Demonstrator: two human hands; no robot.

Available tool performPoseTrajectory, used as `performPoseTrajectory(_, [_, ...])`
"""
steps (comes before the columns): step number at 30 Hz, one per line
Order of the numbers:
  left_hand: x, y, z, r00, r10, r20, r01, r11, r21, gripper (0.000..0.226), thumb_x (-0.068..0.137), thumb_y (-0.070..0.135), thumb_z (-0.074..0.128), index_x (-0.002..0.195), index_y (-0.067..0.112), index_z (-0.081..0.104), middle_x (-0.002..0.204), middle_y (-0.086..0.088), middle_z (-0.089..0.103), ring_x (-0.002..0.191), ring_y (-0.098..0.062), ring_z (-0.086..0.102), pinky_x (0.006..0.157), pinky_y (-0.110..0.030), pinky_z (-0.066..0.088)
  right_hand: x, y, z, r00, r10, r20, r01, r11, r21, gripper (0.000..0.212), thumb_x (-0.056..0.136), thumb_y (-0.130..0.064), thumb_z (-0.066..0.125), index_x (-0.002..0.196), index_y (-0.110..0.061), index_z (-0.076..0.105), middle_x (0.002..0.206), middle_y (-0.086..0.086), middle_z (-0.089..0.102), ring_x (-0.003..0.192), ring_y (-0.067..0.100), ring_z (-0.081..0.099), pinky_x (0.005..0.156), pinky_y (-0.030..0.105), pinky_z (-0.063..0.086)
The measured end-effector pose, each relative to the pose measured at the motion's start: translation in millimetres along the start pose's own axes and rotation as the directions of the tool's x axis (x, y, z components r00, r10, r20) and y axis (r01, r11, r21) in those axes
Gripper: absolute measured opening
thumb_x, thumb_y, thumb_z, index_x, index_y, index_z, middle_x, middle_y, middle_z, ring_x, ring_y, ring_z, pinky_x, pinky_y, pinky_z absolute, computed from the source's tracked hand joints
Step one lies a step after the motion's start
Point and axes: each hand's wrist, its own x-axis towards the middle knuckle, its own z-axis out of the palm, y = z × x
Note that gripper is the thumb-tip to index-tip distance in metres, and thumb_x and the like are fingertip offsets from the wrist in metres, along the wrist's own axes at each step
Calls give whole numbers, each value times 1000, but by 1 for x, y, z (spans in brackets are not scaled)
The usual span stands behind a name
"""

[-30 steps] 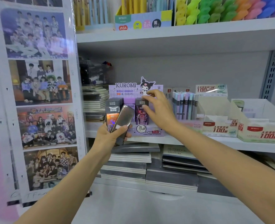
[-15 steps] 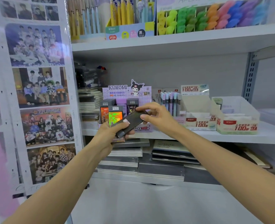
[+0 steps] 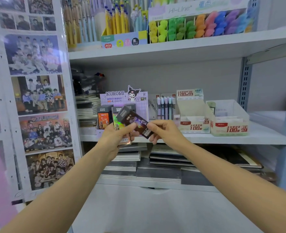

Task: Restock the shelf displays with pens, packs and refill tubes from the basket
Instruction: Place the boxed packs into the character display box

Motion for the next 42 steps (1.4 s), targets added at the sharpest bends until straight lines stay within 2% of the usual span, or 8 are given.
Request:
performPoseTrajectory(6, [3, -13, -10, 998, 52, 23, -56, 975, 217, 24, 78, 8, 77, 98, 3, 65, 74, -11, 73, 54, -14, 64, 52, -24, 54, 1, -5, 7, 1000, 12, -28, -18, 975, -220, 41, 88, -47, 58, 126, -29, 59, 104, -9, 71, 97, 7, 66, 73, 20, 52])
performPoseTrajectory(13, [7, -20, -21, 995, 75, 65, -88, 970, 226, 17, 86, 16, 71, 101, 10, 65, 85, -12, 75, 64, -17, 70, 59, -27, 57, 24, -21, 24, 995, -99, -27, 80, 915, -396, 27, 92, -15, 62, 118, -16, 60, 92, -5, 66, 88, 9, 64, 79, 26, 55])
performPoseTrajectory(16, [18, -19, -39, 997, 37, -67, -25, 985, 171, 12, 96, 19, 58, 98, 7, 61, 82, -9, 74, 70, -18, 72, 78, -35, 56, 42, -29, 16, 975, -107, -195, 49, 957, -285, 17, 94, -10, 57, 109, -14, 50, 108, 7, 64, 99, 19, 63, 79, 27, 57])
performPoseTrajectory(19, [28, -18, -54, 991, 27, -131, -12, 993, 116, 12, 95, 12, 59, 102, 3, 60, 80, -14, 73, 65, -18, 70, 72, -35, 58, 62, -31, 11, 936, -136, -326, 70, 976, -207, 14, 97, -7, 52, 103, -16, 43, 114, 12, 64, 101, 19, 65, 70, 19, 57])
performPoseTrajectory(22, [34, -18, -61, 983, 65, -169, -51, 995, 88, 12, 92, 9, 62, 101, 2, 63, 89, -18, 71, 68, -18, 71, 62, -28, 59, 81, -23, 12, 938, -147, -314, 55, 957, -285, 16, 96, -4, 52, 105, -13, 43, 115, 15, 65, 99, 20, 66, 76, 31, 60])
performPoseTrajectory(28, [44, -27, -70, 975, 150, -166, -133, 985, 110, 14, 91, 9, 64, 104, 7, 64, 92, -14, 73, 76, -20, 72, 70, -31, 59, 102, 2, 30, 965, -156, -212, 28, 861, -508, 17, 96, -7, 54, 105, -16, 43, 113, 14, 68, 97, 27, 67, 82, 45, 57])
performPoseTrajectory(36, [62, -42, -71, 984, 131, -125, -115, 985, 126, 19, 92, 9, 63, 111, 9, 62, 94, -12, 74, 83, -21, 73, 67, -27, 58, 115, 1, 17, 996, -66, -65, 7, 754, -657, 21, 97, -11, 54, 116, -13, 47, 106, 13, 69, 91, 24, 68, 82, 42, 57])
performPoseTrajectory(42, [65, -43, -74, 986, 119, -119, -107, 988, 108, 20, 92, 8, 62, 112, 9, 63, 87, -6, 75, 81, -19, 73, 67, -27, 58, 118, 14, 35, 970, -239, -37, 146, 700, -699, 34, 93, -7, 59, 123, -19, 48, 92, -3, 65, 69, -5, 54, 58, 9, 45])
